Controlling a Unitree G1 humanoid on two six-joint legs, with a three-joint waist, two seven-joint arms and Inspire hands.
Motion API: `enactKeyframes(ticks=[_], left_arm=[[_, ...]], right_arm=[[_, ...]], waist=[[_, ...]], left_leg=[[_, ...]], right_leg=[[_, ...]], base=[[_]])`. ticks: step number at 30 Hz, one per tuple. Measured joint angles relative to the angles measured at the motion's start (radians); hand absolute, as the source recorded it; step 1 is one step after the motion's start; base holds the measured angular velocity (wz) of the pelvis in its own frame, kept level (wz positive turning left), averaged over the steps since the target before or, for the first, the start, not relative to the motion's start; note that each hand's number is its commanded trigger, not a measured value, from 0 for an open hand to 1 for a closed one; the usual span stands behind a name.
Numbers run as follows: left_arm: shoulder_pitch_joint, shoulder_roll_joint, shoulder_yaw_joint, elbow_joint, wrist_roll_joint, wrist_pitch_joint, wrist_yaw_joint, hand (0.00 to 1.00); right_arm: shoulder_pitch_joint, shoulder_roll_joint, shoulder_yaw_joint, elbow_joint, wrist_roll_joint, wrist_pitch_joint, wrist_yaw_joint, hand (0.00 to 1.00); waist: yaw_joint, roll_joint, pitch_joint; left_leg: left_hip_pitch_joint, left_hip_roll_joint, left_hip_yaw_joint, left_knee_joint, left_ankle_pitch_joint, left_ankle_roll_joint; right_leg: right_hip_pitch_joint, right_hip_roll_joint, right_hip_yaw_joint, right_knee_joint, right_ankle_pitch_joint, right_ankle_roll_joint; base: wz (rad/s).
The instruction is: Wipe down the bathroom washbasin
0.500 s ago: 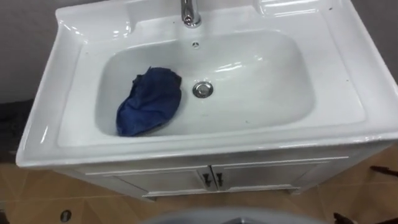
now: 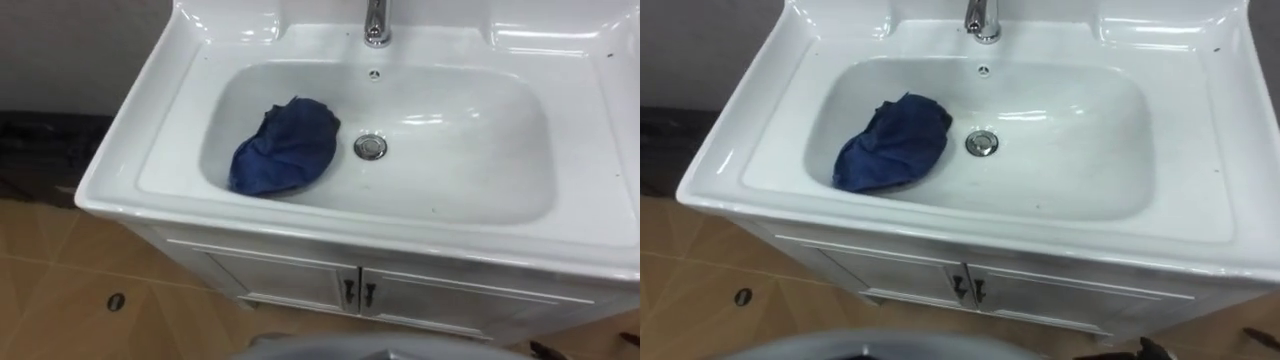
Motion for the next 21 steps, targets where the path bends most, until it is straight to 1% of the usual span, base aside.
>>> enactKeyframes(ticks=[2, 3, 5, 6, 8, 10, 12, 14, 15, 16, 17, 19, 20, 21], left_arm=[[0.006, -0.024, -0.058, 0.121, -0.025, 0.000, -0.029, 0.00], [0.005, -0.026, -0.075, 0.153, -0.027, 0.000, -0.038, 0.00], [-0.005, -0.032, -0.144, 0.271, -0.023, 0.001, -0.070, 0.00], [-0.007, -0.033, -0.160, 0.291, -0.019, 0.001, -0.078, 0.00], [-0.012, -0.040, -0.229, 0.365, -0.003, 0.009, -0.121, 0.00], [-0.016, -0.046, -0.260, 0.402, 0.024, 0.022, -0.163, 0.00], [-0.019, -0.054, -0.272, 0.424, 0.043, 0.032, -0.208, 0.00], [-0.028, -0.056, -0.287, 0.438, 0.045, 0.061, -0.277, 0.00], [-0.031, -0.056, -0.292, 0.438, 0.046, 0.065, -0.292, 0.00], [-0.034, -0.057, -0.310, 0.439, 0.047, 0.073, -0.323, 0.00], [-0.037, -0.059, -0.334, 0.439, 0.057, 0.083, -0.353, 0.00], [-0.058, -0.062, -0.343, 0.439, 0.075, 0.098, -0.400, 0.00], [-0.074, -0.062, -0.349, 0.440, 0.094, 0.109, -0.424, 0.00], [-0.083, -0.062, -0.352, 0.442, 0.105, 0.113, -0.434, 0.00]], right_arm=[[0.002, 0.002, 0.002, 0.005, 0.006, 0.007, 0.004, 0.00], [0.000, 0.002, 0.002, 0.008, 0.008, 0.007, 0.005, 0.00], [-0.011, 0.002, 0.004, 0.040, 0.022, 0.006, 0.011, 0.00], [-0.011, 0.002, 0.004, 0.049, 0.025, 0.006, 0.012, 0.00], [-0.017, 0.001, 0.023, 0.075, 0.042, 0.006, 0.024, 0.00], [-0.017, 0.002, 0.040, 0.083, 0.043, 0.006, 0.036, 0.00], [-0.020, 0.002, 0.043, 0.090, 0.048, 0.005, 0.046, 0.00], [-0.035, 0.002, 0.045, 0.123, 0.048, 0.004, 0.063, 0.00], [-0.035, 0.002, 0.051, 0.125, 0.049, 0.004, 0.068, 0.00], [-0.035, 0.002, 0.062, 0.126, 0.053, 0.004, 0.074, 0.00], [-0.035, 0.004, 0.069, 0.127, 0.054, 0.004, 0.080, 0.00], [-0.036, 0.008, 0.076, 0.126, 0.057, 0.005, 0.082, 0.00], [-0.036, 0.009, 0.078, 0.126, 0.056, 0.007, 0.085, 0.00], [-0.037, 0.009, 0.078, 0.125, 0.056, 0.007, 0.088, 0.00]], waist=[[-0.001, -0.001, 0.0008], [-0.001, -0.001, 0.0008], [-0.011, -0.004, 0.0014], [-0.012, -0.005, 0.0013], [-0.015, -0.008, 0.0014], [-0.020, -0.011, 0.0017], [-0.030, -0.015, 0.0025], [-0.046, -0.022, 0.0031], [-0.049, -0.024, 0.0035], [-0.055, -0.030, 0.0054], [-0.065, -0.036, 0.0092], [-0.069, -0.044, 0.0142], [-0.073, -0.049, 0.0158], [-0.074, -0.050, 0.0165]], left_leg=[[0.005, 0.000, -0.005, -0.002, 0.000, 0.000], [0.005, 0.001, -0.006, -0.002, 0.000, 0.000], [0.003, 0.003, -0.012, -0.002, 0.000, 0.000], [0.004, 0.003, -0.013, -0.002, 0.000, 0.000], [0.004, 0.003, -0.012, 0.000, 0.000, -0.001], [0.004, 0.003, -0.011, 0.000, 0.000, -0.001], [0.005, 0.003, -0.009, 0.001, 0.000, -0.001], [0.006, 0.002, -0.008, 0.001, 0.000, 0.000], [0.007, 0.002, -0.008, 0.001, 0.000, 0.000], [0.010, 0.002, -0.001, 0.001, 0.000, -0.001], [0.012, 0.003, 0.003, 0.001, 0.000, -0.001], [0.011, 0.005, 0.015, 0.001, 0.000, -0.001], [0.008, 0.005, 0.018, 0.000, 0.000, -0.001], [0.007, 0.005, 0.018, 0.000, 0.000, -0.001]], right_leg=[[0.014, 0.001, -0.010, -0.010, 0.001, 0.001], [0.016, 0.001, -0.012, -0.012, 0.001, 0.001], [0.021, 0.002, -0.023, -0.017, 0.001, 0.000], [0.024, 0.002, -0.023, -0.019, 0.001, 0.000], [0.023, 0.002, -0.022, -0.020, 0.001, 0.000], [0.025, 0.002, -0.022, -0.024, 0.001, 0.000], [0.029, 0.003, -0.021, -0.033, 0.002, 0.003], [0.033, 0.003, -0.022, -0.037, 0.003, 0.004], [0.035, 0.003, -0.023, -0.037, 0.002, 0.004], [0.039, 0.003, -0.022, -0.038, 0.002, 0.005], [0.040, 0.003, -0.020, -0.038, 0.000, 0.005], [0.037, 0.004, -0.017, -0.038, 0.000, 0.005], [0.034, 0.004, -0.017, -0.038, 0.000, 0.005], [0.033, 0.004, -0.016, -0.038, 0.000, 0.005]], base=[[0.13], [0.10], [0.11], [0.08], [0.00], [0.00], [0.00], [0.00], [0.00], [0.00], [0.00], [-0.02], [0.00], [0.00]])
